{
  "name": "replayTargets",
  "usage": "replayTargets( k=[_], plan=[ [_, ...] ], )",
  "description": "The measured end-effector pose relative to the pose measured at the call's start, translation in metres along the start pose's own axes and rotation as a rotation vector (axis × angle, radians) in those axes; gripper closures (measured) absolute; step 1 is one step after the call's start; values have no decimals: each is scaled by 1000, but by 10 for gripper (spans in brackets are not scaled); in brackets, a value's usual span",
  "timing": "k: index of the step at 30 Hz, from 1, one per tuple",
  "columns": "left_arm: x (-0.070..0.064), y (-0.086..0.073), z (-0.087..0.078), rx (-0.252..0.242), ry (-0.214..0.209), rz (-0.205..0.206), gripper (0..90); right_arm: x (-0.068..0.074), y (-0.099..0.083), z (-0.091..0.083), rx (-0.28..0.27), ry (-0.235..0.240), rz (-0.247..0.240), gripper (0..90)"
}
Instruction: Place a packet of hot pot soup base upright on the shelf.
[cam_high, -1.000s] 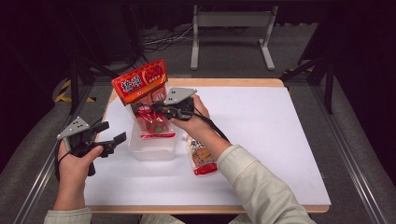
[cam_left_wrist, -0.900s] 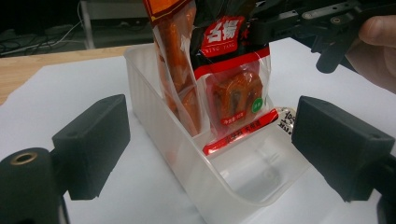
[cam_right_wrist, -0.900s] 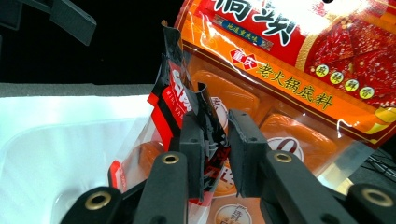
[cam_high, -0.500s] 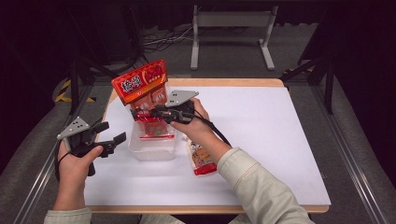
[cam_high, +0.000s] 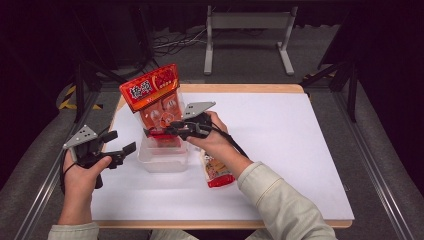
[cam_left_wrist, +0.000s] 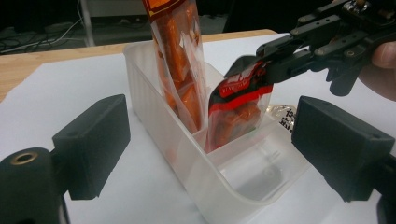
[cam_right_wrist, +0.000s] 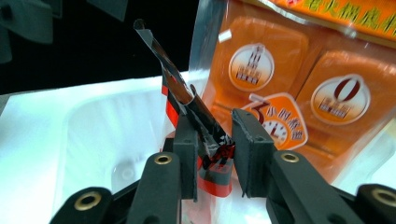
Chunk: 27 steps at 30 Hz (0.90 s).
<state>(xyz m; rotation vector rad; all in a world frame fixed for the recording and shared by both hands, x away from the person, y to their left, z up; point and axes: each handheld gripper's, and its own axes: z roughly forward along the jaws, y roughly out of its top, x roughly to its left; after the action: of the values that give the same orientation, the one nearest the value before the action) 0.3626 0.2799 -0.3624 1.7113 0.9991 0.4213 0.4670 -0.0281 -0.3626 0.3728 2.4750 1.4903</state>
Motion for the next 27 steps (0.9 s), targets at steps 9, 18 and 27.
replayTargets(
  k=[9,18,27],
  plan=[
    [1,0,0,-1,1,0,124,-1,-8,4,43,15,27,720],
    [0,0,1,0,-1,-1,125,-3,-15,3,47,37,73,711],
    [1,2,3,-2,-3,1,126,-7,-17,1,50,18,106,711]
  ],
)
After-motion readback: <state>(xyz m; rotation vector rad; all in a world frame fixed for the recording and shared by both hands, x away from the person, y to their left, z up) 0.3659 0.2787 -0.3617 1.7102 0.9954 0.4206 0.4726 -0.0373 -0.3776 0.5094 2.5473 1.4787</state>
